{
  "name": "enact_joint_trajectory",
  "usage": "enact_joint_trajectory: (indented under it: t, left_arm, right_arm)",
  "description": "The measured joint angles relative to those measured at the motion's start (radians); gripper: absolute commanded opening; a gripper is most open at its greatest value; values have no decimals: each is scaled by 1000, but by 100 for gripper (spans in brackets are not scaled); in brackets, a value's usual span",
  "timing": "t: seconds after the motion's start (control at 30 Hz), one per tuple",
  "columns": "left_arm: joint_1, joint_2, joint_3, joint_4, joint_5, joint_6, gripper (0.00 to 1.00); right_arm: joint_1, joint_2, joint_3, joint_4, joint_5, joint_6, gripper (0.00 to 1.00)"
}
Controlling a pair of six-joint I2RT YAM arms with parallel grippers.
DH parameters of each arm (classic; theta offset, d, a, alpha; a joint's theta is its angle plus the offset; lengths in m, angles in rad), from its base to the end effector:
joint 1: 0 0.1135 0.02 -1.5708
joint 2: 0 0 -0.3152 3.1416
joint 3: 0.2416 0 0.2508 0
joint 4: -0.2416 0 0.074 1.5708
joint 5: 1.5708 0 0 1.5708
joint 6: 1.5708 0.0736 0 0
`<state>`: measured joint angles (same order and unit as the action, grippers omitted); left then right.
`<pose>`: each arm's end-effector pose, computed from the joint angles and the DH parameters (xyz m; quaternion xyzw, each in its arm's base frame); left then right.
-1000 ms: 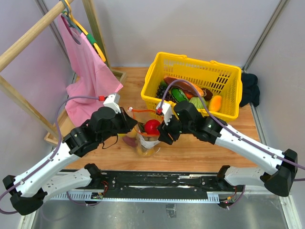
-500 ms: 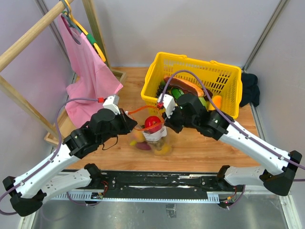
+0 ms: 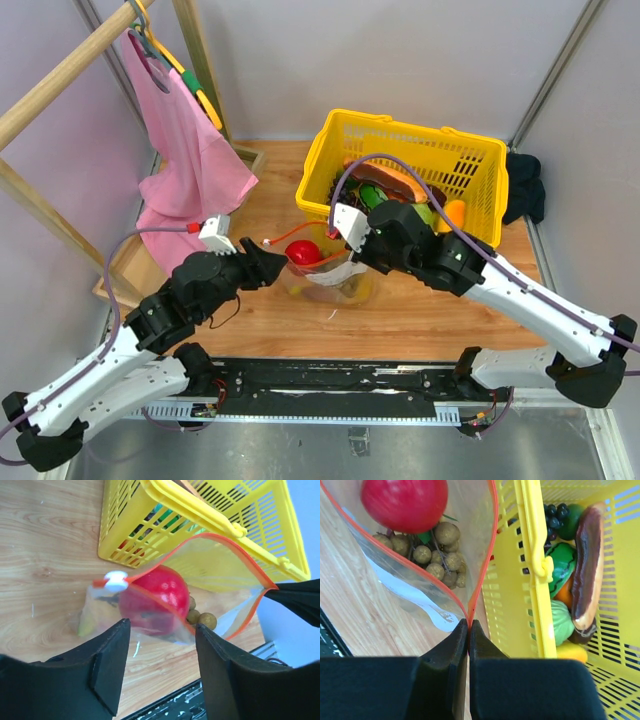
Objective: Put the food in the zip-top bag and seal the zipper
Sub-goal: Pick up the zipper food storage bag at the center of the board, then place the zipper food storage bag at the center of the board.
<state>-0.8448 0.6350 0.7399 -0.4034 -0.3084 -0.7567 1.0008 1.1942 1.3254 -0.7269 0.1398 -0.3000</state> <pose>0.1096 -0.0898 0.3433 -0.0562 0.7981 -0.3354 0.4974 0.1485 0.2127 0.4155 -0.5076 0.7212 0.1025 0.4601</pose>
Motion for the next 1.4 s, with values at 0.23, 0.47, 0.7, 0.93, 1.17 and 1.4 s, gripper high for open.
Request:
enact_joint_trajectory:
  t: [0.23, 0.47, 0.7, 0.93, 1.17, 1.4]
  left_arm:
    - [0, -265, -196, 122, -57, 35, 83]
    - [0, -446, -361, 273, -74, 108, 85]
    - [0, -411, -456, 435, -22, 190, 85]
    - [0, -363, -560, 631, 60, 257, 85]
    - [1, -190, -601, 832, 154, 345, 86]
    - [76, 27, -602, 1040, 325, 423, 84]
  right_arm:
    - [0, -63, -43, -1, 51, -46, 1]
    - [0, -113, -94, 36, 74, -78, 1]
    - [0, -166, -162, 77, 89, -120, 1]
    - [0, -268, -231, 85, 115, -201, 1]
    - [0, -407, -310, 93, 113, -288, 1]
    - [0, -476, -368, 94, 113, -331, 1]
